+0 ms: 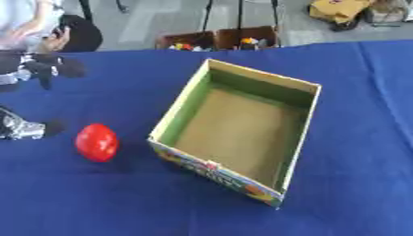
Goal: Pick up objects on the table and place them in the box.
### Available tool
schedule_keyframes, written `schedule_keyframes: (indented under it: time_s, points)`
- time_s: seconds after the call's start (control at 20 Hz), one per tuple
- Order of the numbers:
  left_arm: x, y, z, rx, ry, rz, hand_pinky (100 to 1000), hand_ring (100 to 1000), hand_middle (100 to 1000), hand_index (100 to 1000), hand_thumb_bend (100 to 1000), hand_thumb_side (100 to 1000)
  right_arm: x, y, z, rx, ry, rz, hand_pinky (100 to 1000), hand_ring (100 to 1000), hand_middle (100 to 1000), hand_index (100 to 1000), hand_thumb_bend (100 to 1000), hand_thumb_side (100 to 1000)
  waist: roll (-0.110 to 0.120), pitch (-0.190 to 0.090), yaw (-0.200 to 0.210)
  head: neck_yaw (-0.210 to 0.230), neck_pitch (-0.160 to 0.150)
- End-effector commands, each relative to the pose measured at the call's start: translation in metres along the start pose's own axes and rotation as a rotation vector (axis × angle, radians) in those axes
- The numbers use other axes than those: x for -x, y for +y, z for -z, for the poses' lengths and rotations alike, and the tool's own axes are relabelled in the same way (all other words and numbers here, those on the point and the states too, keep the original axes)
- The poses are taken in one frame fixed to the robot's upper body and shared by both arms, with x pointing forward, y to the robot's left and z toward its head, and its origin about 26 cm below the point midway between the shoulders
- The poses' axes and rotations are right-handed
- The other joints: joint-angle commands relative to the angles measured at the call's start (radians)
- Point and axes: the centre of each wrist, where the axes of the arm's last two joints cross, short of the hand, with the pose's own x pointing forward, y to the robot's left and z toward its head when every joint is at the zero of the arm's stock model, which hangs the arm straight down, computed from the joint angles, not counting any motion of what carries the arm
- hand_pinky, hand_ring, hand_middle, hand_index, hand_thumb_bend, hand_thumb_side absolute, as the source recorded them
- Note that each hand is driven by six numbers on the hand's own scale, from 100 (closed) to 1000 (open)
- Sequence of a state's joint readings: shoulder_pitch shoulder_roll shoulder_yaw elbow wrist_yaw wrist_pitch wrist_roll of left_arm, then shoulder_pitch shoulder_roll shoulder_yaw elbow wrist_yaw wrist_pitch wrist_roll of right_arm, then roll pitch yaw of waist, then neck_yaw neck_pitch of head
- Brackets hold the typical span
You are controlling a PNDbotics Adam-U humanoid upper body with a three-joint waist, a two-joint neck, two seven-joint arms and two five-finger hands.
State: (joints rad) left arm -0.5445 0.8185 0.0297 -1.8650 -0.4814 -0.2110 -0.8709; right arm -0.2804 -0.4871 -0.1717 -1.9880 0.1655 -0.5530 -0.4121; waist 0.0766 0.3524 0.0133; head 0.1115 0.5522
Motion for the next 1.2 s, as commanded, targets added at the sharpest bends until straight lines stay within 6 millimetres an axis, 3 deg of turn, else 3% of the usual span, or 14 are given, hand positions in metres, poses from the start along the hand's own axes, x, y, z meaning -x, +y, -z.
schedule_keyframes:
  time_s: [0.05, 0.6, 1.2]
  points:
    - [0.004, 0.013, -0.014, 0.026, 0.09, 0.1, 866, 1000, 1000, 1000, 473, 748, -0.002, -0.004, 0.006, -0.011, -0.026, -0.016, 729, 781, 658, 781, 100, 946, -0.015, -0.003, 0.002, -0.001, -0.003]
    - [0.009, 0.001, -0.009, 0.185, 0.197, 0.269, 937, 1000, 1000, 1000, 529, 738, -0.002, -0.002, 0.006, -0.013, -0.027, -0.009, 730, 782, 658, 779, 100, 947, -0.014, 0.0, -0.004, 0.001, -0.012]
    - [0.016, -0.019, 0.002, 0.298, 0.173, 0.321, 927, 1000, 1000, 1000, 613, 743, -0.003, -0.001, 0.006, -0.014, -0.031, -0.003, 732, 784, 655, 775, 100, 948, -0.016, 0.016, -0.007, 0.007, -0.014]
